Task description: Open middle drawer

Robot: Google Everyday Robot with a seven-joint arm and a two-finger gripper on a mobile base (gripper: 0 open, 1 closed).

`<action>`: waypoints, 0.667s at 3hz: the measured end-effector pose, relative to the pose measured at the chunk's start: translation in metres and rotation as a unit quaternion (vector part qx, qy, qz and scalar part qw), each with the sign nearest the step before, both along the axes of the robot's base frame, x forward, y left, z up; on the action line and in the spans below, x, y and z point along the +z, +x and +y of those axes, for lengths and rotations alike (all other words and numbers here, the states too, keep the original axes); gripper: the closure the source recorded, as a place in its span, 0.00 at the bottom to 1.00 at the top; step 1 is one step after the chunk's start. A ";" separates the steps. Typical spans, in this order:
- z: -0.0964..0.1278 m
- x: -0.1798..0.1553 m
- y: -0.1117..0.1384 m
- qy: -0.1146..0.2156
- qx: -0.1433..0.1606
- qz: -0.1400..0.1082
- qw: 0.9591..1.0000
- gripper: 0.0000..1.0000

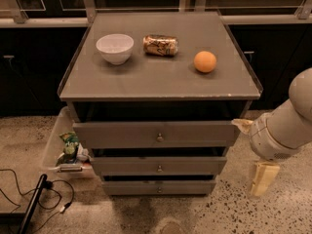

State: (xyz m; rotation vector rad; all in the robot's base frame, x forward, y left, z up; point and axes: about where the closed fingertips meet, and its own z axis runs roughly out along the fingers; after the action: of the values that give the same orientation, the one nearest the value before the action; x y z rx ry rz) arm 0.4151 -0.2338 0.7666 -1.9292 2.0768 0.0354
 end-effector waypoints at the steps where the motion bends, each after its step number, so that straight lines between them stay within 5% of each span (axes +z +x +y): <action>1: 0.000 0.000 0.000 0.000 0.000 0.000 1.000 0.00; 2: 0.001 -0.041 0.010 0.008 0.002 0.014 1.000 0.00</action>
Offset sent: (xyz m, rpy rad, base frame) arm 0.0273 0.0025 -0.1092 0.0441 0.0778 0.0047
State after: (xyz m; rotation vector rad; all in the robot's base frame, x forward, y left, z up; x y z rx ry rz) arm 0.4250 -0.2324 0.7258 -1.9339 2.0858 0.0804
